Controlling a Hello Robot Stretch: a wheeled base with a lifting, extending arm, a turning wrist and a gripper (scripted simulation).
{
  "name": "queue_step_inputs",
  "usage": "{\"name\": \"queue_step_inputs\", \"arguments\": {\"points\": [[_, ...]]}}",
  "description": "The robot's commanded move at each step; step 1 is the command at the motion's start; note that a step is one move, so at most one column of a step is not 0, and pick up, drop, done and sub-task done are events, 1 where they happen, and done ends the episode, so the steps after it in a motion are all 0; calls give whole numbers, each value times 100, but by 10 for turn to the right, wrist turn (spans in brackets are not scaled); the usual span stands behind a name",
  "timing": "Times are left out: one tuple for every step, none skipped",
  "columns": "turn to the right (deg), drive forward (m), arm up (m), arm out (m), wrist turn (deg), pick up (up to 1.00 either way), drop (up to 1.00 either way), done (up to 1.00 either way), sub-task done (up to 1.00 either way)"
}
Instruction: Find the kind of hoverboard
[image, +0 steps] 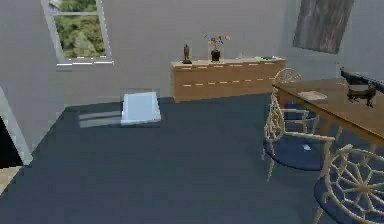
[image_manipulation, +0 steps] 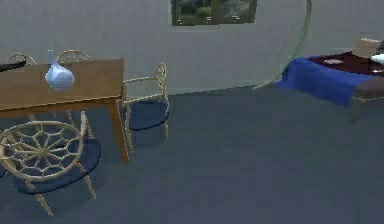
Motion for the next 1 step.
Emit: {"name": "queue_step_inputs", "arguments": {"points": [[0, 100, 0, 0, 0, 0, 0, 0, 0]]}}
